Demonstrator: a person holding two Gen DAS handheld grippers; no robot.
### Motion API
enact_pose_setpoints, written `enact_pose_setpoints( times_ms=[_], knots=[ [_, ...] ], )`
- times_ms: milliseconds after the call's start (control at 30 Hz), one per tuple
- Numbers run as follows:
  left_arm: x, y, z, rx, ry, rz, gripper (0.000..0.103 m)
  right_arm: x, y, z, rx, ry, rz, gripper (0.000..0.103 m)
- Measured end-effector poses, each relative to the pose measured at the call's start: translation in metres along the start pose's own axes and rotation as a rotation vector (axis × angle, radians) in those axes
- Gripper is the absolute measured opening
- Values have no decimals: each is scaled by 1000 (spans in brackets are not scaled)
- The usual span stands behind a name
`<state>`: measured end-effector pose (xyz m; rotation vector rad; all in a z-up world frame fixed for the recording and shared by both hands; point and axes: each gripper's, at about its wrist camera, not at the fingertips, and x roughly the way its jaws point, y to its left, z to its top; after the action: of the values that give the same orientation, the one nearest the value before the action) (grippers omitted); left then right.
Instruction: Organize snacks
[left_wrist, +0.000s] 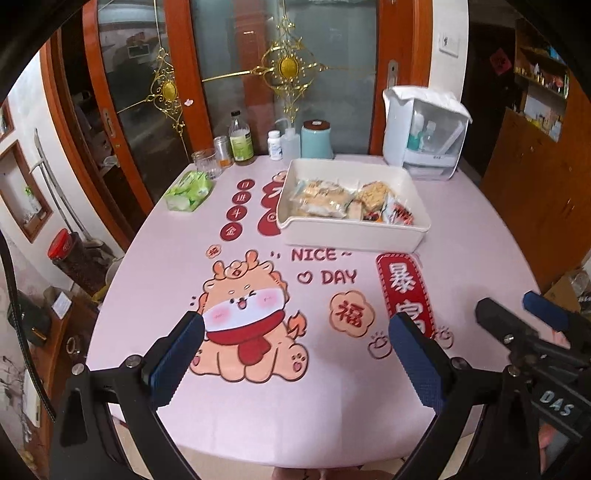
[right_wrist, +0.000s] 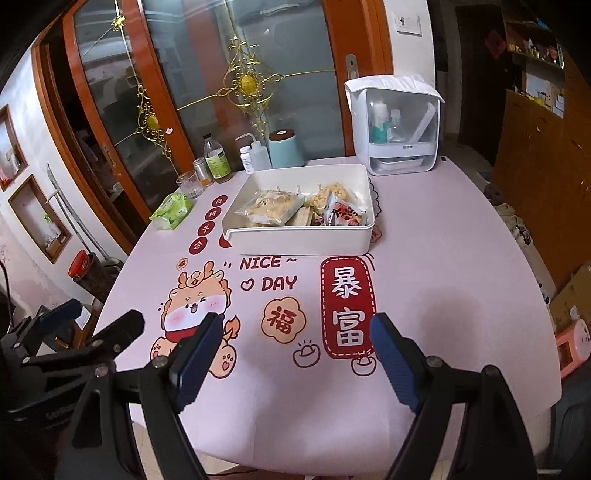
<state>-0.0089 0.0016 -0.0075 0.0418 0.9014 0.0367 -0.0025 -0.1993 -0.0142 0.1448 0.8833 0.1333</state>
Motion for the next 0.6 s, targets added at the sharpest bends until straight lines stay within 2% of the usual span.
enact_pose_setpoints(
  times_ms=[600],
  knots=[
    [7, 19, 3, -31, 32, -31, 100, 8, 13, 3, 0, 11, -21, 83]
  ],
)
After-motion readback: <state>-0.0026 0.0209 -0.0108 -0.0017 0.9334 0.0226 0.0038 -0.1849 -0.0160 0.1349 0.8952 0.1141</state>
